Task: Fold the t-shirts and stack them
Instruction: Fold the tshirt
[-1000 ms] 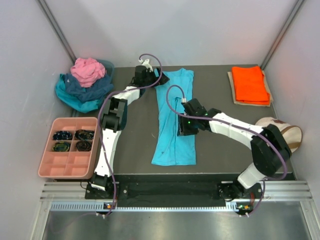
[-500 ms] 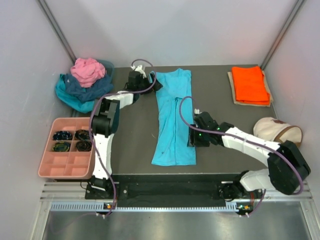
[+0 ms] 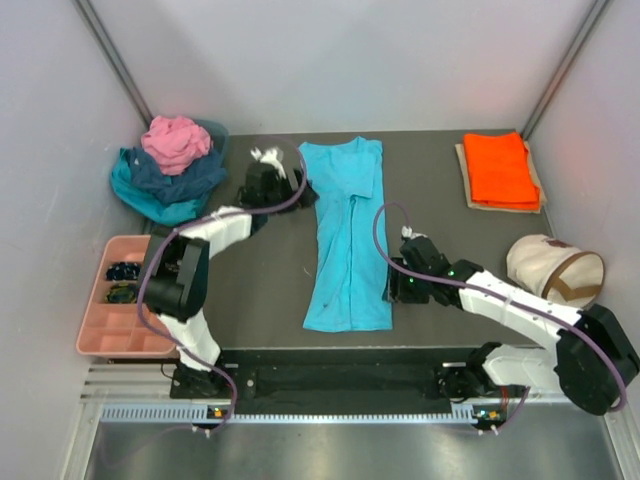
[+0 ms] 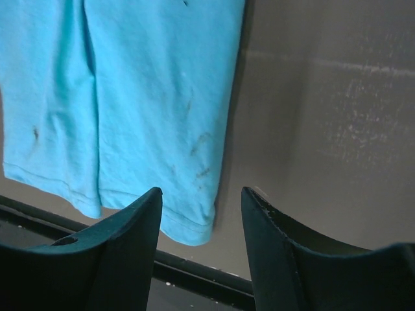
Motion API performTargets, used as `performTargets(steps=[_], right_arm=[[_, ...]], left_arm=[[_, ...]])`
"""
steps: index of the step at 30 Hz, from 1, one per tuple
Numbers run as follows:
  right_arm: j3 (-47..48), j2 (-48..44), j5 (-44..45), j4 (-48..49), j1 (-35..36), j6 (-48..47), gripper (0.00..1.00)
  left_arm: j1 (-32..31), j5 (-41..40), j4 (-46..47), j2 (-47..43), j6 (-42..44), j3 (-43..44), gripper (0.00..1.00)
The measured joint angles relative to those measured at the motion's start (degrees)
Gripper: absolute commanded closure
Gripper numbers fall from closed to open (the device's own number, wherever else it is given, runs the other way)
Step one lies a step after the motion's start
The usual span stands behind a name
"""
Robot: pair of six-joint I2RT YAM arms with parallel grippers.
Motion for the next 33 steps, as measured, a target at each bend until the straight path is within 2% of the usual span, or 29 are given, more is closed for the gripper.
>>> performTargets(steps=[6,10,18,27,33], right_arm=[[-3.69,-1.49,-0.24,0.48,0.00,1.64,0.48],[-4.85,-2.29,-0.76,1.31,0.00,2.71,0.47],[-9.14,-4.50,-4.09,4.68,0.04,5.86,0.47],[-10.91,-4.81,-4.92,7.43,3.61,9.01,0.48],[-10.93,-4.48,-4.79,8.74,5.35,10.21,0.47]], left_arm=[[-8.48,-1.88,-5.75,-12.59,-1.53,-17.90,0.01],[-11.98,-3.58,-10.19,-23.04,-4.15,-28.28,0.01],[-16.70,-6.12,-18.34,-38.58,-8.28,-36.70,0.03],[-26.14,-5.75,-22.82,-40.13,-14.01,-40.89,0.04],[-29.22,-4.79,-20.44,-38.47,-16.59,-40.96,0.15]])
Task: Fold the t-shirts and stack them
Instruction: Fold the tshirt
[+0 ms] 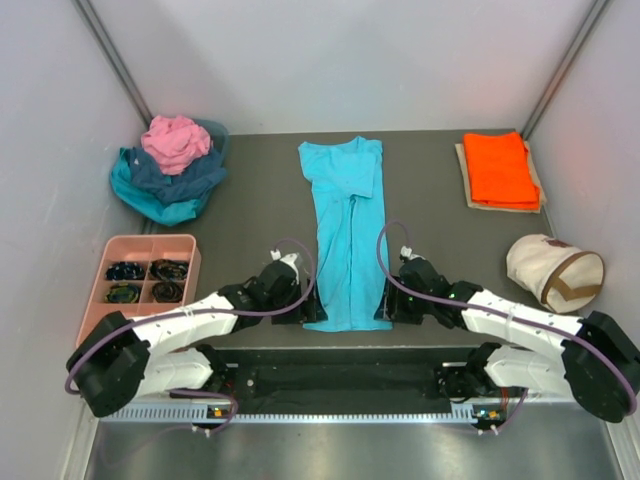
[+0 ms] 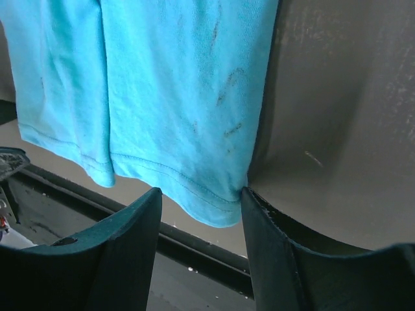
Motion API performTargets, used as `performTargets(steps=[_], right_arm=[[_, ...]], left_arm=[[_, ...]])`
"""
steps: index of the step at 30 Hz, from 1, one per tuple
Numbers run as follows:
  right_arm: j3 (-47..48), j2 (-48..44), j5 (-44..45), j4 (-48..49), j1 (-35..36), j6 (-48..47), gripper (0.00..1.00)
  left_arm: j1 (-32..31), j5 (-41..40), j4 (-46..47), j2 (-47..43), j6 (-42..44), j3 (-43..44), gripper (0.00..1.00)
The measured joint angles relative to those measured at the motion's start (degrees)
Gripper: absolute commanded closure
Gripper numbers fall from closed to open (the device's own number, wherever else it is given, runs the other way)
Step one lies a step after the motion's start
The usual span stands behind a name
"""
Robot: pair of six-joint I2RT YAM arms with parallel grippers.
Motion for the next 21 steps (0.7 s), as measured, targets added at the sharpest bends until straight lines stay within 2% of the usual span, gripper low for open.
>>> performTargets(steps=[5,9,13,21], right_arm=[[0.00,0.04,0.07,0.15,0.33,0.39,0.48],[-0.28,-0.02,0.09,0.07,0.52,0.44,0.48],[-0.90,-0.39,0.17,-0.04,0.90,0.87,0.47],[-2.08,-3.37,0.94,-1.29,2.45,1.99,0.48]], left_arm=[[-1.99,1.20,2.05,2.23,-1.03,0.44,0.21],[-3.76,2.12,1.70,3.21,-1.53,0.81,0.33],[-4.90,2.84,0.50,3.48,-1.60,0.87,0.41],[-5.22,3.45,-0.57,4.85,-1.29,1.75,0.41]])
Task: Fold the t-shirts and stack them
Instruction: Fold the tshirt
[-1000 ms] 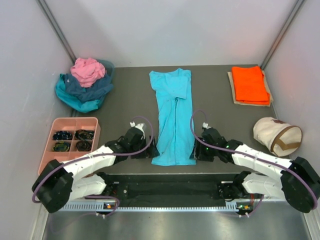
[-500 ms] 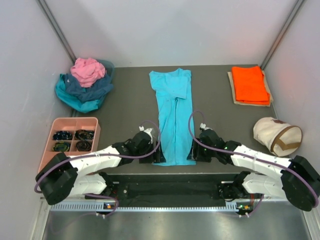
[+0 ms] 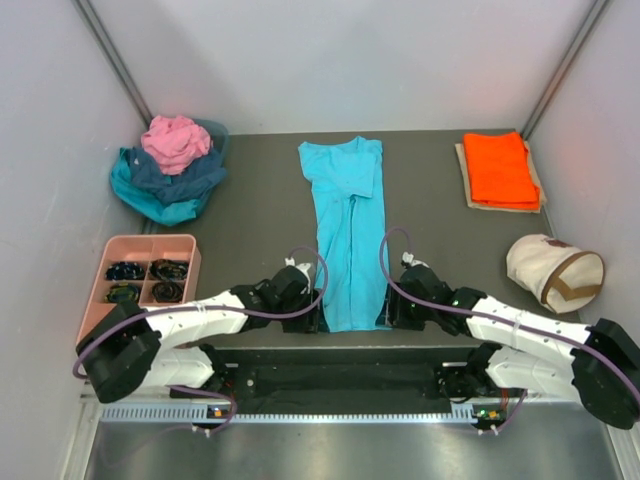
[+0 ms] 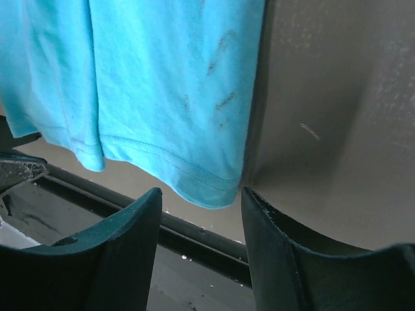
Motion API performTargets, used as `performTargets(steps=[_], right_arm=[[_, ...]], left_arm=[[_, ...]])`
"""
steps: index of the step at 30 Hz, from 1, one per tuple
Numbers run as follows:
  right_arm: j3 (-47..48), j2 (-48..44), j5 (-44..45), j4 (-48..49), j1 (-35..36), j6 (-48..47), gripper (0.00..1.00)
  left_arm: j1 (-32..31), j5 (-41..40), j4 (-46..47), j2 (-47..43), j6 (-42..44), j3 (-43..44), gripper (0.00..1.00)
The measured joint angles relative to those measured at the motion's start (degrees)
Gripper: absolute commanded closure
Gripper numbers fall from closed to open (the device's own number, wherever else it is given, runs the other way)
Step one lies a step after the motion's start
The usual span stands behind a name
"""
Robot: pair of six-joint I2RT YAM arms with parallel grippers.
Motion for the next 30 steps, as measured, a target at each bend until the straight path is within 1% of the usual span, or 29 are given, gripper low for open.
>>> performTargets(steps=[8,11,14,15,17,18,20,21,22,30], right_arm=[[-0.17,-0.42,2.75,-0.90,0.04,0.59,0.48],[-0.17,-0.39,3.17,-0.85,0.04,0.96,0.50],[-0.17,-0.42,3.37,-0.79,0.04,1.03,0.64],[-0.17,-0.39,3.43,-0.72,0.04,1.27,0.75],[-0.17,-0.39,3.50,-0.68,0.04,1.51,0.84],[-0.17,-0.39,3.48,-0.63,0.04,1.27,0.90],[-0.17,-0.33,3.54,-0.44,0.04,1.40,0.95],[-0.17,-0.26,3.54,-0.28,0.04,1.36,0.99],[-0.17,-0.17,3.54,-0.15,0.04,1.38,1.00],[-0.17,0.00,3.65,0.07,0.04,1.36,1.00]], left_arm=[[-0.07,0.52,0.02,2.84,1.18,2.08,0.41],[-0.07,0.55,0.02,3.10,1.40,2.29,0.42],[-0.07,0.48,0.02,3.21,1.49,2.36,0.44],[-0.07,0.46,0.02,3.21,1.55,2.36,0.48],[-0.09,0.07,-0.09,3.21,1.84,2.36,0.59],[-0.07,-0.09,-0.13,3.21,1.75,2.34,0.74],[-0.07,-0.70,-0.57,3.23,2.40,2.34,0.87],[-0.07,-1.01,-0.72,3.23,2.29,2.34,0.96],[-0.07,-1.25,-0.87,3.34,2.64,2.34,1.00],[-0.11,-1.92,-0.94,4.85,4.28,2.69,1.00]])
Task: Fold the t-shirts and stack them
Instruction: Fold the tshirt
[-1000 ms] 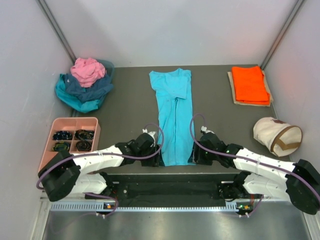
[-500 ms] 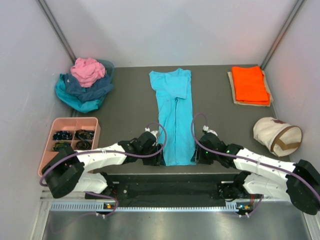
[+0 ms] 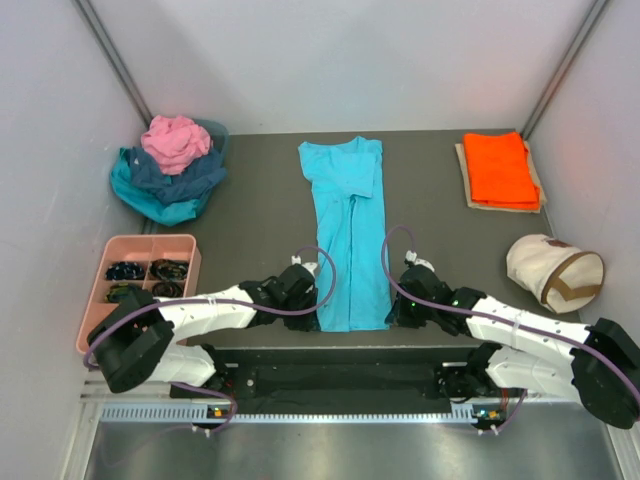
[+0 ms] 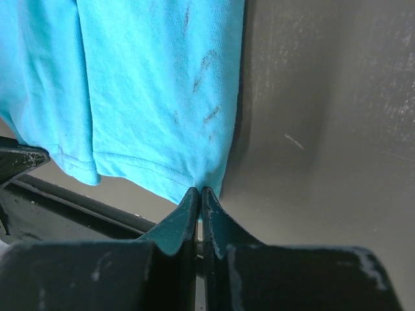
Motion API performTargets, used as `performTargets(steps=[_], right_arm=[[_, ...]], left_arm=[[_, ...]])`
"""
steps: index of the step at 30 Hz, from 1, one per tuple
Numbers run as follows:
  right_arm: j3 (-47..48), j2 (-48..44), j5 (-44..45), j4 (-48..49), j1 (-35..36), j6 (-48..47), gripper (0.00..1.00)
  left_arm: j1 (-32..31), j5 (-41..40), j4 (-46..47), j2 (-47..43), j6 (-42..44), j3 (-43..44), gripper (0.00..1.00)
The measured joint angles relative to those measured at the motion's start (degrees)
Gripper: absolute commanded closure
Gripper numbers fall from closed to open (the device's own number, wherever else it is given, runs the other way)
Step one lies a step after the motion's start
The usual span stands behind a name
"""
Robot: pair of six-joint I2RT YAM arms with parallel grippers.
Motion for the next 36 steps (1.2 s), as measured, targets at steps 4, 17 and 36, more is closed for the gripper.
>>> performTargets(steps=[4,17,36], right_arm=[[0.00,-0.02,-0.02,-0.11,0.00,-0.07,1.00],[1.42,-0.48,0.00,-1.60,0.00,-0.68,1.00],[1.42,-0.46,-0.04,-1.60,0.00,-1.09,1.00]], left_arm=[[0.00,0.00,-1.33,-0.04,0.98,0.87,1.00],[0.00,3.65,-4.37,-2.40,3.21,5.11,0.14],[0.00,2.45,-8.59,-5.77,3.56,0.68,0.13]])
